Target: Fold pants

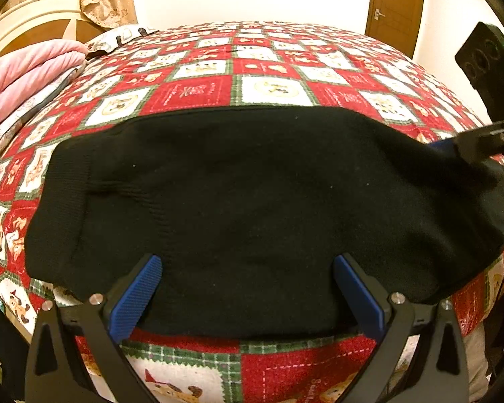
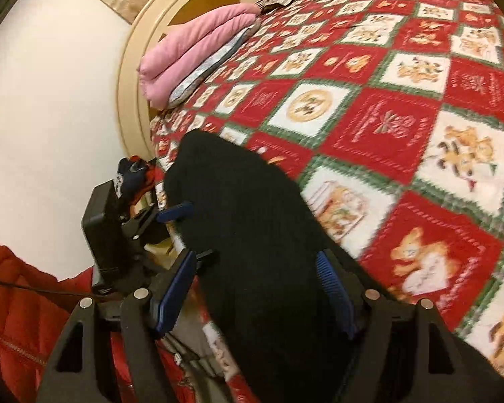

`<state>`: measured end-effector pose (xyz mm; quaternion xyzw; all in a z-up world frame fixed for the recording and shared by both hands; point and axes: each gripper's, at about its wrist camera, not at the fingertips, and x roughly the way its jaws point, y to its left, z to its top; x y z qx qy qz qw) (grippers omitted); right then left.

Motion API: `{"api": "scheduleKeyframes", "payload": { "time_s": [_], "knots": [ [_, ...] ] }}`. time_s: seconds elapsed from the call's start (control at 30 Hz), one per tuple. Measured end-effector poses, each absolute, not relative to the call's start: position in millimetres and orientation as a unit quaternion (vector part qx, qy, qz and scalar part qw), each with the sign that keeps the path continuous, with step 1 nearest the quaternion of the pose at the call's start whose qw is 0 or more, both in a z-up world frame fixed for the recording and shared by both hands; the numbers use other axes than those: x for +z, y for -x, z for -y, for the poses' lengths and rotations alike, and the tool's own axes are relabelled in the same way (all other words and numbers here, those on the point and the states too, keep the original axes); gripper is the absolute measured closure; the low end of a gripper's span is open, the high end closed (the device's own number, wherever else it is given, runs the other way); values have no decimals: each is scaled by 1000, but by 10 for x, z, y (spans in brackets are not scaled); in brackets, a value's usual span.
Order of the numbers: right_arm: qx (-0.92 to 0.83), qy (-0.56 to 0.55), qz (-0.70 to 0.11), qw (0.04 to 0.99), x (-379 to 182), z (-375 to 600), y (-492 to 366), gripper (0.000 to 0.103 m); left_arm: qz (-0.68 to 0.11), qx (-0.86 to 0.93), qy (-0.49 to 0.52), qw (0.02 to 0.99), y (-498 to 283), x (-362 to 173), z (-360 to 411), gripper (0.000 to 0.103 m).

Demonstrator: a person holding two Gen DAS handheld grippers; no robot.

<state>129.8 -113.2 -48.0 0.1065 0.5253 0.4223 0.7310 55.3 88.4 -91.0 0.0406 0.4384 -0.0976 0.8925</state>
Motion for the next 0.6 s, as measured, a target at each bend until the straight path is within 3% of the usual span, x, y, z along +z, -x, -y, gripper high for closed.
{"api": "scheduleKeyframes", "payload": {
  "time_s": [0.27,0.47,0.6],
  "knots": [
    [416,-51,-518,746,-554,948,-1363,27,-440,-97,-40,892,-550,-904,-882,0],
    [462,10,-552,694,-516,855,-1163,28,-442,-97,-39,891,-556,-897,-869,0],
    [470,-30,-560,682,-596,824,-1305,22,-440,-97,-38,892,-557,-898,-870,0]
  ]
}}
